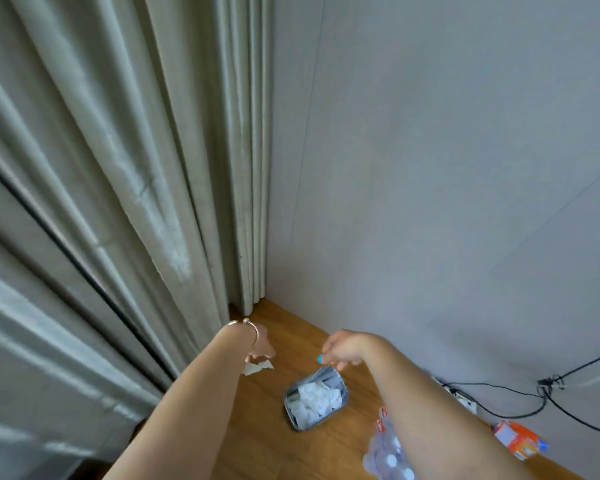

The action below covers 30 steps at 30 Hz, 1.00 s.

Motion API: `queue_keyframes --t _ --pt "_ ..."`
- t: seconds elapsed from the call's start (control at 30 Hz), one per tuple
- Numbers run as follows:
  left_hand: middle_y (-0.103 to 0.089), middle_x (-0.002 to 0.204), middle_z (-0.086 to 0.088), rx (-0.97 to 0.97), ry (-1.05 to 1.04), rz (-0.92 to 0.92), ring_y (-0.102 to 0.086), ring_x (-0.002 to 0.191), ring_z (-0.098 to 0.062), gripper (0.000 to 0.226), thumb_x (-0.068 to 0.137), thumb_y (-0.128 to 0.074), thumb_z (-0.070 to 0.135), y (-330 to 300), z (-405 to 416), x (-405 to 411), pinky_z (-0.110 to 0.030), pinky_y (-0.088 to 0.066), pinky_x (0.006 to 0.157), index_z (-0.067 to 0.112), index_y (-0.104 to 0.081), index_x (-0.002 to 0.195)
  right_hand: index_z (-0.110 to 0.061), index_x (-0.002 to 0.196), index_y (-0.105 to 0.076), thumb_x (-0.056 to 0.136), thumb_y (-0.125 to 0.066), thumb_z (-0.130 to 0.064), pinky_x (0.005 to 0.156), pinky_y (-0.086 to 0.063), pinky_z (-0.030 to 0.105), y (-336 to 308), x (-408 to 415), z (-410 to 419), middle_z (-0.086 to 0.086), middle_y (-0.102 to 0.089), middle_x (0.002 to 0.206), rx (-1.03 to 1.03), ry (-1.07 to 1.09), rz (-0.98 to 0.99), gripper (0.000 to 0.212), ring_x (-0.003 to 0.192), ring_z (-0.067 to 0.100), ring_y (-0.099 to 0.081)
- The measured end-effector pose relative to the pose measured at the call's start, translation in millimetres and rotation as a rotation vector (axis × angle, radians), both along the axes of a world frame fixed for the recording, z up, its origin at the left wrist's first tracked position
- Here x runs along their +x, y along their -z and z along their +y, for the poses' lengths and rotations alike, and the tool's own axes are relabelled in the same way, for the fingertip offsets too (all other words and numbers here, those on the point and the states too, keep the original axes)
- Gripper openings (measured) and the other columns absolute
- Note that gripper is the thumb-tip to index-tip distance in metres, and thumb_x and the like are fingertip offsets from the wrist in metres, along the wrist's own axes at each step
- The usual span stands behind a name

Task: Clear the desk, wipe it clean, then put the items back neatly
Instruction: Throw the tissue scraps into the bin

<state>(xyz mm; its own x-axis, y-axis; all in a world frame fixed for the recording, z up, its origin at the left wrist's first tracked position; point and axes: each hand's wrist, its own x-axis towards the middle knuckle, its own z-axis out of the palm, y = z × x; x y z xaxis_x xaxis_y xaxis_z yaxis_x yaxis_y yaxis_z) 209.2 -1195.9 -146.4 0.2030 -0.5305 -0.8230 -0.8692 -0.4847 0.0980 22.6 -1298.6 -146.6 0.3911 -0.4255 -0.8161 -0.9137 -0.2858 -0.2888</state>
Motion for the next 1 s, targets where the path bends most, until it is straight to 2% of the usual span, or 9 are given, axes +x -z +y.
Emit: queue_keyframes --t 0.13,0.2,0.33,0.57,0.7,0.73,0.83,0.9,1.0 --pt "-0.065 0.082 -0.002 -0.037 -0.061 -0.044 -0.057 0.073 -0.017 0.033 0.093 -0.049 0.041 -23 26 20 -0.029 -0.049 0.076 0.011 -0.064 0.088 -0.009 0.131 -0.054 0.095 -0.061 -0.035 0.057 -0.038 0.021 -25 19 20 0.001 -0.062 0.108 -0.031 -0.029 0.030 0.045 0.087 0.015 -0.063" --pt "-0.059 0.070 0.000 -0.078 -0.125 -0.074 -0.055 0.072 -0.019 0.037 0.093 -0.048 0.042 -33 40 24 -0.030 -0.048 0.075 0.012 -0.060 0.076 -0.009 0.132 -0.053 0.095 -0.060 -0.034 0.056 -0.038 0.022 -36 31 28 0.000 -0.062 0.109 -0.046 -0.065 0.012 0.045 0.083 0.013 -0.063" --pt "-0.063 0.078 -0.002 -0.104 -0.267 -0.084 -0.060 0.079 -0.023 0.038 0.088 -0.052 0.045 -39 76 25 -0.033 -0.051 0.082 0.011 -0.064 0.077 -0.009 0.132 -0.054 0.096 -0.059 -0.034 0.057 -0.039 0.022 -52 55 45 0.002 -0.065 0.120 -0.077 -0.182 -0.072 0.044 0.079 0.009 -0.063" --pt "-0.069 0.106 -0.001 -0.086 -0.664 0.006 -0.065 0.095 -0.019 0.040 0.083 -0.053 0.050 -41 165 -19 -0.030 -0.050 0.085 0.020 -0.066 0.106 -0.011 0.130 -0.056 0.096 -0.057 -0.036 0.095 -0.046 0.033 -64 74 94 0.002 -0.065 0.117 0.014 -0.374 -0.169 0.042 0.106 0.017 -0.066" --pt "-0.070 0.094 -0.001 -0.285 -0.921 0.068 -0.064 0.089 -0.020 0.027 0.087 -0.056 0.033 -48 219 -61 -0.032 -0.053 0.086 0.013 -0.067 0.103 -0.013 0.128 -0.057 0.096 -0.058 -0.037 0.096 -0.048 0.032 -77 71 146 0.004 -0.067 0.122 0.087 -0.546 -0.220 0.040 0.113 0.018 -0.065" --pt "-0.070 0.092 -0.003 -0.317 -0.955 0.076 -0.061 0.084 -0.020 0.023 0.088 -0.055 0.028 -52 235 -72 -0.032 -0.051 0.082 0.012 -0.066 0.101 -0.011 0.128 -0.058 0.096 -0.059 -0.032 0.093 -0.050 0.029 -80 70 162 0.006 -0.066 0.123 0.093 -0.594 -0.240 0.038 0.110 0.019 -0.066" --pt "-0.071 0.096 -0.009 -0.464 -1.155 0.024 -0.058 0.076 -0.020 0.033 0.079 -0.058 0.032 -56 288 -99 -0.035 -0.053 0.079 0.013 -0.067 0.104 0.005 0.128 -0.056 0.094 -0.061 -0.013 0.055 -0.042 0.013 -84 69 210 0.009 -0.061 0.094 0.114 -0.683 -0.317 0.038 0.071 0.010 -0.056" --pt "-0.070 0.096 -0.005 -0.495 -1.272 0.012 -0.060 0.078 -0.017 0.033 0.081 -0.060 0.035 -60 327 -115 -0.034 -0.052 0.082 0.014 -0.067 0.106 0.006 0.126 -0.056 0.093 -0.062 -0.007 0.052 -0.040 0.016 -81 69 244 0.007 -0.056 0.085 0.128 -0.769 -0.322 0.036 0.066 0.011 -0.052" --pt "-0.067 0.094 0.000 -0.474 -1.377 -0.038 -0.061 0.086 -0.017 0.031 0.088 -0.060 0.037 -72 384 -142 -0.033 -0.051 0.084 0.015 -0.068 0.108 0.004 0.121 -0.061 0.092 -0.064 -0.005 0.053 -0.048 0.020 -79 71 299 0.010 -0.059 0.093 0.184 -0.907 -0.390 0.031 0.056 0.009 -0.056"
